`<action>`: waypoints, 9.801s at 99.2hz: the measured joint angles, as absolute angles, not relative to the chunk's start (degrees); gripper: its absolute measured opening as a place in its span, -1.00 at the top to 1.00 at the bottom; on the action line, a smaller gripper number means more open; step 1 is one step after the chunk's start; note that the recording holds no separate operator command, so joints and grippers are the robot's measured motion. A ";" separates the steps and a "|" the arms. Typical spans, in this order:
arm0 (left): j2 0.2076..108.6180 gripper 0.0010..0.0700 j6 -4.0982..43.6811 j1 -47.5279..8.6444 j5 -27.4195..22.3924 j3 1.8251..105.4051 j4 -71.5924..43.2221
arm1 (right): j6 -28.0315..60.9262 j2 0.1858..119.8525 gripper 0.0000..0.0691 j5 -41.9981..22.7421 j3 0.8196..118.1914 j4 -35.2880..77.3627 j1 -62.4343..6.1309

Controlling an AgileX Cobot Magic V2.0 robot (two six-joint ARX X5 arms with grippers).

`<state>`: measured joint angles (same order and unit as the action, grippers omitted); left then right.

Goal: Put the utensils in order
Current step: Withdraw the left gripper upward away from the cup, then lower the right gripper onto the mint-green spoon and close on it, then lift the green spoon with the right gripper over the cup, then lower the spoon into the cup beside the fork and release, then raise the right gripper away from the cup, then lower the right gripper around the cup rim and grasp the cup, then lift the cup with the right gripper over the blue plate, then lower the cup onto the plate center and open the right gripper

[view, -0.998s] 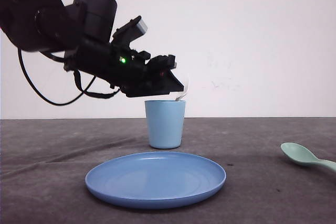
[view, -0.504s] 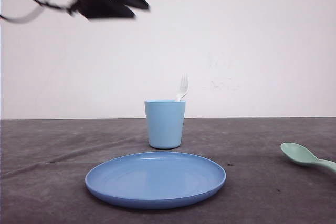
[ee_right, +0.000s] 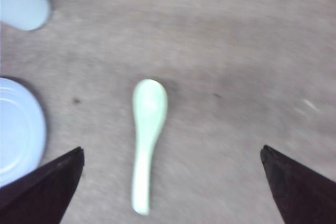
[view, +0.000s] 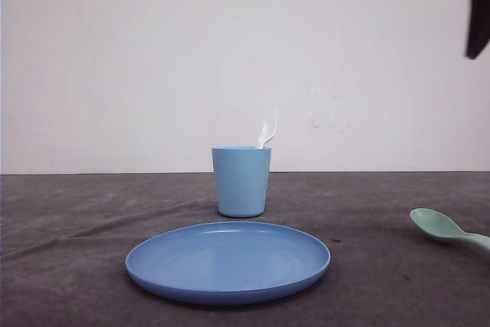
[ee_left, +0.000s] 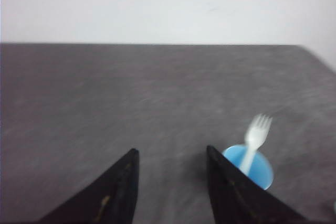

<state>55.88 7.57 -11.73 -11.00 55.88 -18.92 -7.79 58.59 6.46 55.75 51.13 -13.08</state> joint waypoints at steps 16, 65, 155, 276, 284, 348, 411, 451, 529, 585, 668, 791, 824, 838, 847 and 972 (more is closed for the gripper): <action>52.71 0.36 5.56 -11.70 -5.56 55.75 -26.52 | -7.97 62.74 -0.97 5.76 55.75 48.88 -17.74; 37.69 0.36 5.34 -8.16 -2.87 42.39 -37.54 | -9.32 80.55 -0.97 3.01 55.75 45.28 -20.25; 37.12 0.36 5.56 -8.10 -2.90 41.36 -35.51 | -12.29 93.95 -0.38 -2.98 55.75 35.51 -23.84; 37.12 0.36 5.56 -8.10 -2.90 41.36 -35.51 | -11.64 82.02 0.83 2.92 60.40 22.48 -27.79; 37.12 0.36 5.56 -8.10 -2.90 41.39 -35.33 | -10.81 80.05 0.83 4.10 60.77 15.62 -28.75; 37.12 0.36 5.56 -8.10 -2.90 41.39 -35.33 | 2.39 91.61 0.83 6.37 60.73 -25.65 -33.65; 37.12 0.36 5.56 -8.10 -2.94 41.36 -36.91 | 4.32 107.26 0.83 6.07 66.89 -26.61 -33.65; 37.12 0.36 5.56 -8.10 -2.94 41.36 -36.93 | 4.34 109.47 0.57 6.07 66.89 -24.64 -34.26; 37.12 0.36 5.54 -8.10 -2.92 41.39 -36.77 | 3.75 87.53 -0.01 6.00 66.94 0.14 -35.46; 37.12 0.36 5.52 -8.10 -2.90 41.39 -35.00 | 0.56 73.34 -0.01 3.38 58.81 20.25 -28.67; 37.12 0.36 5.54 -8.10 -2.90 41.39 -35.00 | -2.87 84.84 -0.97 6.52 47.16 -0.67 -31.40; 37.12 0.36 5.54 -8.10 -2.90 41.39 -35.00 | -4.73 109.01 -0.60 11.84 60.99 -16.05 -33.10; 37.12 0.36 5.54 -8.10 -2.90 41.39 -34.98 | -4.32 107.04 -0.41 11.90 60.99 -13.30 -33.12; 37.12 0.36 5.52 -8.10 -2.90 41.39 -34.98 | -4.32 101.49 -0.41 11.84 60.99 -9.74 -33.61; 37.12 0.36 5.52 -8.10 -2.90 41.39 -34.98 | -4.29 97.08 -0.41 11.70 61.01 -6.31 -34.39; 37.12 0.36 5.52 -8.10 -2.90 41.36 -34.96 | -7.92 75.16 -0.41 -3.05 33.12 -13.56 -53.63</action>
